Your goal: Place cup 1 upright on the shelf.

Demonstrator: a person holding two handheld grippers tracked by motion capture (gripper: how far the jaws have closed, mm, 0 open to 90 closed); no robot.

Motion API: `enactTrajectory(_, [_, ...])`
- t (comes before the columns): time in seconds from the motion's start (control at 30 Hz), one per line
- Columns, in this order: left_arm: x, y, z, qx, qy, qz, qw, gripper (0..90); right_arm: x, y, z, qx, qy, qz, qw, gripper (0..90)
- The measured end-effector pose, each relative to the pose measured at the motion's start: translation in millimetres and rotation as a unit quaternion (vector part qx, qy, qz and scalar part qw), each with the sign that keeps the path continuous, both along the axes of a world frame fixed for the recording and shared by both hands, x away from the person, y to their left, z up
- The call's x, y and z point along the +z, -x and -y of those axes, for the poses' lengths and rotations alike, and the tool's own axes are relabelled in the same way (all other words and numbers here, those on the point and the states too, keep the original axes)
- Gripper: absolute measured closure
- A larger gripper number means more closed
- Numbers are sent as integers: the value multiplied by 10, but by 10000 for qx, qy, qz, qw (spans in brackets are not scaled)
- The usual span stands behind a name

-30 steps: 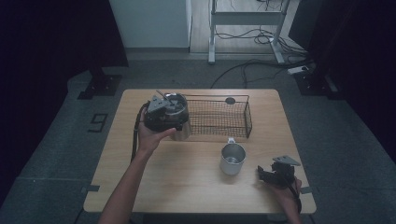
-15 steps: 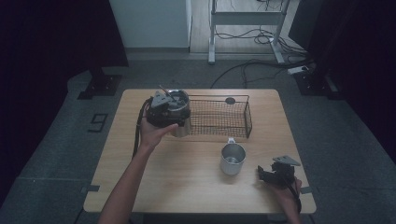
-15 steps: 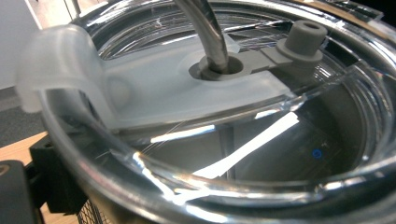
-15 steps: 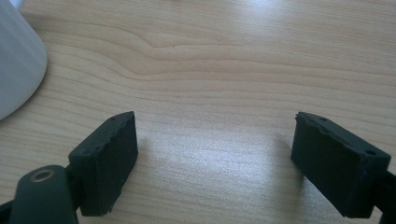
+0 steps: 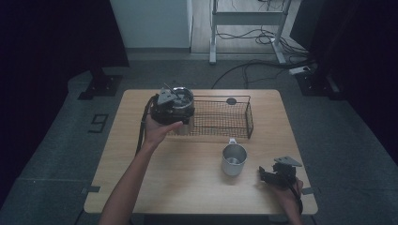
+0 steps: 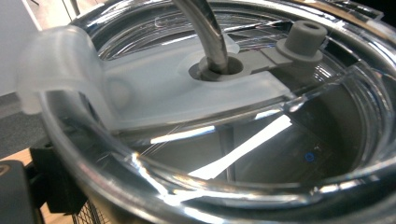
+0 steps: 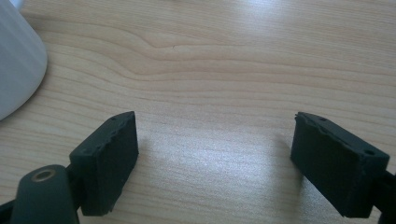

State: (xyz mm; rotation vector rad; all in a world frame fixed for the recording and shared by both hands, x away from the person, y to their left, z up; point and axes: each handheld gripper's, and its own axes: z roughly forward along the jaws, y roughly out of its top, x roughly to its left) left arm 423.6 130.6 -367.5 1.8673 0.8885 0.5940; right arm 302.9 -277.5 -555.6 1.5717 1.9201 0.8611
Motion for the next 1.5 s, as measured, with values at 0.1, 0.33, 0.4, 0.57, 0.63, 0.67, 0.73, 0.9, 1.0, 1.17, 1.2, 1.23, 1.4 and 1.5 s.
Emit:
enactTrajectory(0.1, [26, -23, 15, 22, -19, 23, 10000, 42, 0, 0, 0, -4, 1, 1, 10000, 146])
enactTrajectory(0.33, [75, -57, 50, 4, -6, 75, 10000, 41, 0, 0, 1, -4, 1, 1, 10000, 146])
enactTrajectory(0.4, [82, -79, 57, 5, -21, 74, 10000, 42, 0, 0, 0, -4, 1, 1, 10000, 146])
enactTrajectory(0.57, [82, -158, 76, 7, 45, 4, 10000, 41, 0, 0, 0, -8, -1, 3, 10000, 147])
enactTrajectory(0.63, [84, -202, 98, 9, 36, 3, 10000, 42, 0, 0, 1, -8, -2, 3, 10000, 147])
enactTrajectory(0.67, [84, -202, 98, 9, 36, 3, 10000, 42, 0, 0, 1, -8, -2, 3, 10000, 147])
enactTrajectory(0.73, [69, -249, 120, 2, 67, -24, 10000, 42, 0, 1, 0, -10, -3, 0, 10000, 148])
enactTrajectory(0.9, [11, -326, 156, 36, 36, -91, 9999, 42, 0, 1, 1, -18, -5, -4, 10000, 148])
enactTrajectory(1.0, [-23, -351, 170, 12, 68, -115, 9999, 42, 1, 0, 2, -21, -11, -9, 10000, 147])
enactTrajectory(1.17, [-55, -403, 169, 32, 104, -117, 9999, 42, 1, 0, 2, -23, -9, -7, 10000, 148])
enactTrajectory(1.2, [-55, -403, 169, 32, 104, -117, 9999, 42, 1, 0, 2, -23, -9, -7, 10000, 148])
enactTrajectory(1.23, [-74, -430, 156, 55, 115, -138, 9998, 42, 1, 0, 2, -38, -14, -11, 10000, 147])
enactTrajectory(1.4, [-117, -482, 147, 80, 96, -161, 9998, 42, 0, -1, 3, -50, -21, -7, 10000, 147])
enactTrajectory(1.5, [-155, -528, 151, 114, 78, -120, 9998, 42, 0, 0, 3, -51, -19, -5, 10000, 147])
